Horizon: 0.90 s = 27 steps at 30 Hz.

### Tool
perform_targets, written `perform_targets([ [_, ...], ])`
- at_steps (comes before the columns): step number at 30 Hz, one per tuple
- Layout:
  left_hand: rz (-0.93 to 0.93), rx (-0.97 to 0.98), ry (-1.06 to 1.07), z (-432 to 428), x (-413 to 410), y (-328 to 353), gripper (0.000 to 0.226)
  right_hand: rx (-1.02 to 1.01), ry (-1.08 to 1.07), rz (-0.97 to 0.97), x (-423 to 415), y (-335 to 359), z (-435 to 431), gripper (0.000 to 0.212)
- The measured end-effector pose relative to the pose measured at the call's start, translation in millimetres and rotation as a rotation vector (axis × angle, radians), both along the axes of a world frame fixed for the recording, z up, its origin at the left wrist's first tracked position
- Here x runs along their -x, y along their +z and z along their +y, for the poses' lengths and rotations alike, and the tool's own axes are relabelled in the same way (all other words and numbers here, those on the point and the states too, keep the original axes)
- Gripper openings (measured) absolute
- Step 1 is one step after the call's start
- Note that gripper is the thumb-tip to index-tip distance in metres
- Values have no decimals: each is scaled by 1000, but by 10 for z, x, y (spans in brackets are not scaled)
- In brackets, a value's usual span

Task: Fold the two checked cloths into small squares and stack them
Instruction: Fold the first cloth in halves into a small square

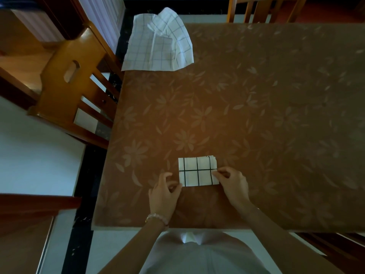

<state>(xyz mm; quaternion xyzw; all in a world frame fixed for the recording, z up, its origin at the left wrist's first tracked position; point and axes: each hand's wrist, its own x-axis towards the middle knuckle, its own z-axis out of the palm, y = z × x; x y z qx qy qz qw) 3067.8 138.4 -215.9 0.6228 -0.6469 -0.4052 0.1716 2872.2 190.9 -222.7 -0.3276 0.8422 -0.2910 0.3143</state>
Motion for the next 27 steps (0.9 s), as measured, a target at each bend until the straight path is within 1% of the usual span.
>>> perform_targets([
  [2,-52,3,-4,-11,42,8,38,-7,-15,30,-29,1,-11,19],
  [3,-89,45,-20,-11,57,20,37,-8,-20,42,-39,6,-16,18],
  [4,-132,141,-59,-12,65,18,35,-10,-24,51,-46,14,-21,18],
  [5,-183,282,-127,-21,75,14,31,-15,-28,55,-49,14,-27,18],
  [7,-275,544,-309,-69,128,-14,28,-22,-35,64,-51,11,-39,18],
  [8,-304,618,-409,-111,167,-43,30,-25,-39,65,-53,14,-44,17],
  [9,-330,645,-502,-158,212,-72,33,-30,-43,64,-54,11,-44,17],
  [11,-387,628,-644,-232,283,-149,42,-31,-33,71,-54,5,-38,16],
  [13,-455,566,-719,-265,314,-229,49,-3,-23,114,-74,18,-33,16],
  [14,-481,537,-736,-270,318,-261,51,41,-12,202,-88,17,-29,18],
  [16,-517,503,-756,-274,316,-300,52,158,81,495,-123,7,-45,24],
  [17,-526,492,-765,-276,316,-316,52,202,164,607,-147,-11,-74,29],
  [18,-525,489,-769,-276,315,-329,52,221,277,664,-168,-29,-111,36],
  [20,-522,496,-772,-277,319,-345,52,197,526,687,-207,-111,-174,45],
  [21,-530,496,-773,-278,320,-345,52,159,607,687,-214,-175,-185,47],
  [23,-546,503,-778,-276,312,-349,53,67,669,682,-197,-278,-167,50],
  [25,-562,488,-795,-289,300,-347,54,-10,675,647,-189,-308,-131,53],
  [27,-572,466,-807,-298,299,-351,54,-27,676,631,-187,-312,-124,53],
])
